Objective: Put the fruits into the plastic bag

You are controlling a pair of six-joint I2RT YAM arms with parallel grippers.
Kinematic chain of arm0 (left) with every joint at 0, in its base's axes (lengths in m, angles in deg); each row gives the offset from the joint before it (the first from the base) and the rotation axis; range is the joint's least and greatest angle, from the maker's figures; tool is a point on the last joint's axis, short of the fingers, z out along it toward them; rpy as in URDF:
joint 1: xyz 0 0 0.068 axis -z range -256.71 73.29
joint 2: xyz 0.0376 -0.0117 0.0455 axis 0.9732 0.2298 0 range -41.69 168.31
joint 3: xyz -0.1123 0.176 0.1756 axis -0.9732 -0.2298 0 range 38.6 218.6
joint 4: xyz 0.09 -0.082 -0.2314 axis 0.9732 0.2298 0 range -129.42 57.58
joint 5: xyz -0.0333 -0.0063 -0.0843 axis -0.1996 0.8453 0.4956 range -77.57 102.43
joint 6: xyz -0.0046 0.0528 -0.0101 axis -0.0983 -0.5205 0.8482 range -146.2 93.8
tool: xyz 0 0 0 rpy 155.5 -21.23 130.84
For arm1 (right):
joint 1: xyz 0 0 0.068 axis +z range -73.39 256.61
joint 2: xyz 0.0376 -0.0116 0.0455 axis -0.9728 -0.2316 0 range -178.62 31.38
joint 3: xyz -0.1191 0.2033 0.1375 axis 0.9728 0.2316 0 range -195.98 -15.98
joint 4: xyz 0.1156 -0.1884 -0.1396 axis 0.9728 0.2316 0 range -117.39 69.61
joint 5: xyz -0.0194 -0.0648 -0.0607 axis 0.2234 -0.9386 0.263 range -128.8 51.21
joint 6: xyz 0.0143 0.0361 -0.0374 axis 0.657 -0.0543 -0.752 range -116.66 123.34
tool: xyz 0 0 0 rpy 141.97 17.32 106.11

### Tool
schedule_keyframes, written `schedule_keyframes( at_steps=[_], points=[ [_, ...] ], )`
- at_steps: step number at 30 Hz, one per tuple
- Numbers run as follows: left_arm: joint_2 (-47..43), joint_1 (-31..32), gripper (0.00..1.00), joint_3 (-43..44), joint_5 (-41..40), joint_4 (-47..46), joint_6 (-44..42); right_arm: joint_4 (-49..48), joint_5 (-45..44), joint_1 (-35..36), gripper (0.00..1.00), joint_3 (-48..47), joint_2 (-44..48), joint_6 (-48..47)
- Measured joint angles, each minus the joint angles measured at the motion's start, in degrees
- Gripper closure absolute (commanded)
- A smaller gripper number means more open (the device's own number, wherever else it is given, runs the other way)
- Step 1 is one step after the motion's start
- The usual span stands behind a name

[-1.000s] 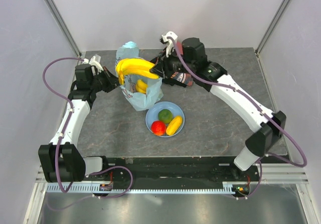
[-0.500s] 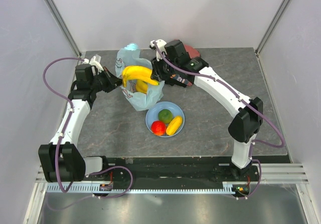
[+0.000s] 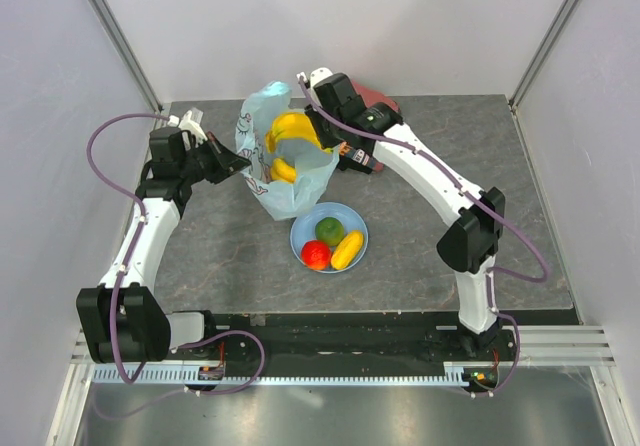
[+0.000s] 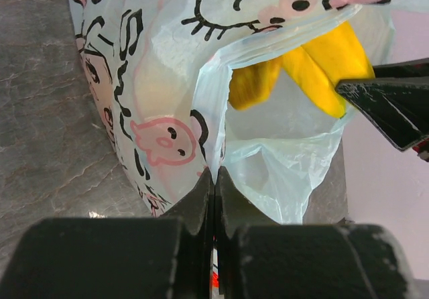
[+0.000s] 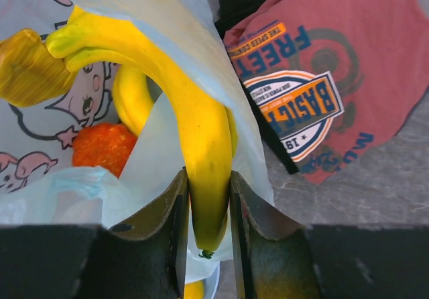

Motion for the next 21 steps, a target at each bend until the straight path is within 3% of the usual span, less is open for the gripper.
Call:
schedule_keyframes(
  at_steps=[9,21],
  points=[
    [0.8,0.9,0.98,0.0,3.8,-2.3,0.0,2.8,-8.3,7.6,1.0,-8.7,-6.8,-3.3],
    [0.9,1.0,0.99,-0.2,4.7,-3.1,-0.4,2.7,-13.7,9.9,1.0,-5.3,-11.3,-5.7]
  ],
)
